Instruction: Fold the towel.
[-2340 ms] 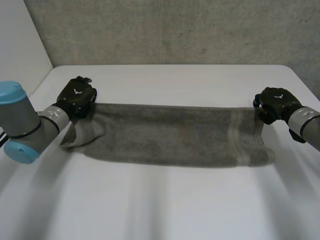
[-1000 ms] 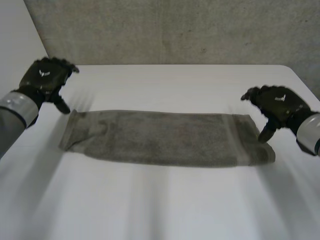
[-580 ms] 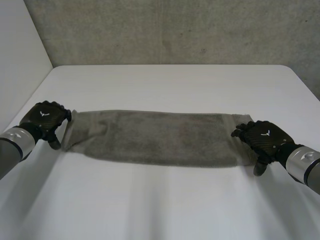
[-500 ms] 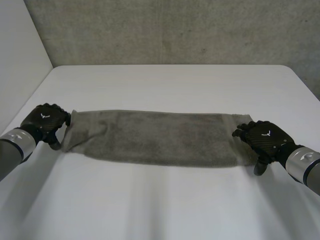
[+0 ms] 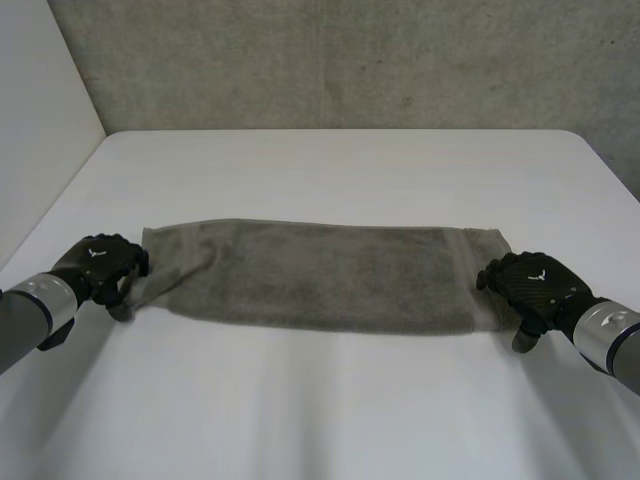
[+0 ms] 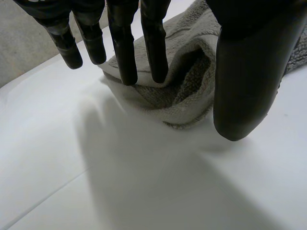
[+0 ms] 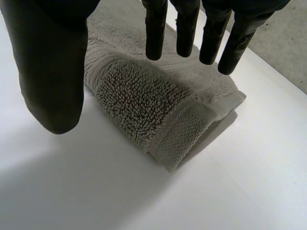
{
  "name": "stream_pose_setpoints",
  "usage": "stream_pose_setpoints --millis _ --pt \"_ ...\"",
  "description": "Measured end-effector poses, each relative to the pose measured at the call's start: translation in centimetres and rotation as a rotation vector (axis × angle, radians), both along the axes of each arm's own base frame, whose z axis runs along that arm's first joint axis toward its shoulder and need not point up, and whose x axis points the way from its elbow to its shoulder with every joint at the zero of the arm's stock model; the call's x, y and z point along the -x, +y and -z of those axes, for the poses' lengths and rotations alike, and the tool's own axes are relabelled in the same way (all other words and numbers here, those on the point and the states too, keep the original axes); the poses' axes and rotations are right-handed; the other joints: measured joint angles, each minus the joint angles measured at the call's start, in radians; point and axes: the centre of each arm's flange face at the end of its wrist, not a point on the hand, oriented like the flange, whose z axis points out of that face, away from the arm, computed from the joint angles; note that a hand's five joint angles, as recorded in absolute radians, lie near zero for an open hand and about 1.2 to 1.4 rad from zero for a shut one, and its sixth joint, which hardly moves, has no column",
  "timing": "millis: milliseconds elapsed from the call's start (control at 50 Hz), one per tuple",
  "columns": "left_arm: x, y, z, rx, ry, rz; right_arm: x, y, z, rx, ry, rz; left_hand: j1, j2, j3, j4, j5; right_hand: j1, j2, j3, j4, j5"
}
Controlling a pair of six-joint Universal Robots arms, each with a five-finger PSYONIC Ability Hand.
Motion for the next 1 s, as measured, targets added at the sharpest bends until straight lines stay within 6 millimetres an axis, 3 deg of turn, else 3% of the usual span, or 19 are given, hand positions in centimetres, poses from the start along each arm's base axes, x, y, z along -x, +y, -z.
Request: stream_pose_setpoints --millis 60,180,280,320,480,680,840,1000 --pt "-0.1 -0.1 0.0 0.002 0.0 -0.002 0.0 0.0 0.1 -0.003 0.0 -0.001 0.128 0.136 0.0 0.0 0.121 0.119 0.127 0.0 0.0 0.101" --pt "-0.1 -0.4 0.2 0.007 0.007 -0.004 0.0 -0.1 0.2 0.004 0.0 -0.002 0.611 0.629 0.0 0.0 0.616 0.494 0.506 0.0 0.0 0.456" --pt "-0.2 -0.4 0.2 0.003 0.02 -0.008 0.0 -0.4 0.4 0.009 0.001 0.0 0.691 0.742 0.0 0.0 0.747 0.87 0.892 0.0 0.0 0.868" --pt "-0.3 -0.4 0.2 0.0 0.025 -0.01 0.1 -0.6 0.5 0.012 0.002 0.001 0.691 0.742 0.0 0.0 0.748 0.897 0.901 0.0 0.0 0.905" --pt "-1.0 -0.1 -0.3 -0.01 0.049 -0.012 1.6 -2.2 0.9 0.035 0.029 0.035 0.709 0.744 0.0 0.0 0.758 0.897 0.901 0.0 0.0 0.906" --pt "-2.0 1.1 -1.0 -0.056 0.094 -0.01 3.5 -3.2 -0.3 0.099 0.089 0.062 0.709 0.774 0.0 0.0 0.758 0.896 0.9 0.0 0.0 0.904" --pt "-2.2 2.0 -0.9 -0.115 0.131 0.004 3.5 -2.6 -0.4 0.065 0.084 0.069 0.709 0.772 0.0 0.0 0.76 0.238 0.252 0.0 0.0 0.201" --pt "-2.2 2.6 -1.0 -0.153 0.156 0.015 3.1 -1.6 -0.4 0.02 0.072 0.056 0.706 0.704 0.0 0.0 0.702 0.174 0.2 0.0 0.0 0.121"
